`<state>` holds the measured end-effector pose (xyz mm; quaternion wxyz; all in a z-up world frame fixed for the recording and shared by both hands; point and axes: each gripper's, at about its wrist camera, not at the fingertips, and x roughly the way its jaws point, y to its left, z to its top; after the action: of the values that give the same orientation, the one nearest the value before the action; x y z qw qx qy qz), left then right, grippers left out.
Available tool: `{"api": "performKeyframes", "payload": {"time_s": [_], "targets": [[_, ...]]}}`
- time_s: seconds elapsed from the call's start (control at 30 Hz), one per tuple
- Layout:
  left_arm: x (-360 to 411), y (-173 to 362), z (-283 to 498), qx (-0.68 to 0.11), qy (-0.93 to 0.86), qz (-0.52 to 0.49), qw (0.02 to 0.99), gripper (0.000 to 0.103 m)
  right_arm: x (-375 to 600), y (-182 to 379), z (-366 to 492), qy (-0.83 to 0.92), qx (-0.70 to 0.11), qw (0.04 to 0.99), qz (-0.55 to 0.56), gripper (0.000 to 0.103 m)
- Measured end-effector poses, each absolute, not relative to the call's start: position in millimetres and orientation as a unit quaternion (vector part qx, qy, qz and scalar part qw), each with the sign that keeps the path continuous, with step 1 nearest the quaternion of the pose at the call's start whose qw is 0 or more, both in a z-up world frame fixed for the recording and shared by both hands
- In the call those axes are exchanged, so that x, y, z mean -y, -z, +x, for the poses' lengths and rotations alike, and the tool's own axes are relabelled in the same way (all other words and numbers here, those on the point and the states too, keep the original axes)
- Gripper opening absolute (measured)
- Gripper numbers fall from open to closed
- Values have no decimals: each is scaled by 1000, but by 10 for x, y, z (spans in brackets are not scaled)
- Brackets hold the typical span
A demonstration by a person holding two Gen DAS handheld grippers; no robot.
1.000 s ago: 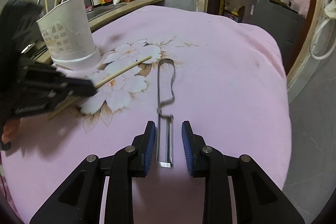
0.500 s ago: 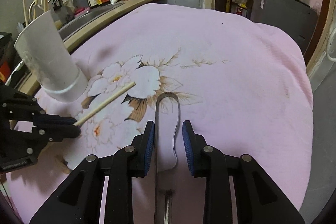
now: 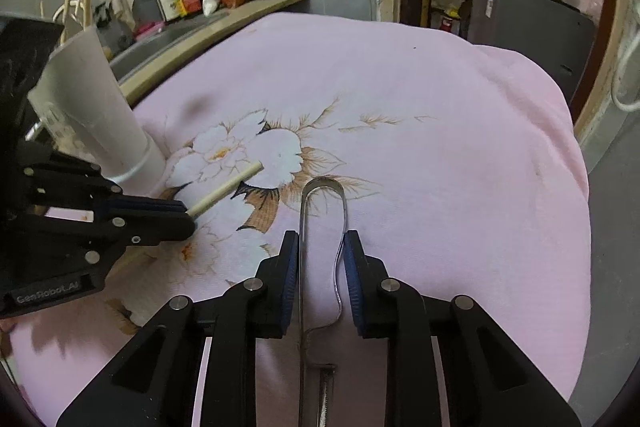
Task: Organize utensils
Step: 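Grasp the steel peeler handle with the right tool while the left tool holds the chopstick, then lift the chopstick and peeler and carry both over the white caddy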
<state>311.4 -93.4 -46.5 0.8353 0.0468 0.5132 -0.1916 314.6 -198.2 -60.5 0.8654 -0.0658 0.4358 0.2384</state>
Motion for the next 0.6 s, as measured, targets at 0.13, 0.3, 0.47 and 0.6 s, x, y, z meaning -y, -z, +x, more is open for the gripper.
{"api": "performKeyframes", "payload": {"time_s": [0.13,0.3,0.47,0.6], "targets": [[870,337,2901,-465,203,20,861,3,2102,477,2955,-236,-399,885,-43,20],[771,116,2501,-351,206,-10,913,3,2217,279,2610,-227,-313,921,-37,20],[735,-40,2263,-278,202,-36,938,3,2281,110,2317,-216,-227,949,-37,20],[680,-159,2095,-220,203,-63,952,3,2267,16,2181,-210,-174,961,-38,20]]}}
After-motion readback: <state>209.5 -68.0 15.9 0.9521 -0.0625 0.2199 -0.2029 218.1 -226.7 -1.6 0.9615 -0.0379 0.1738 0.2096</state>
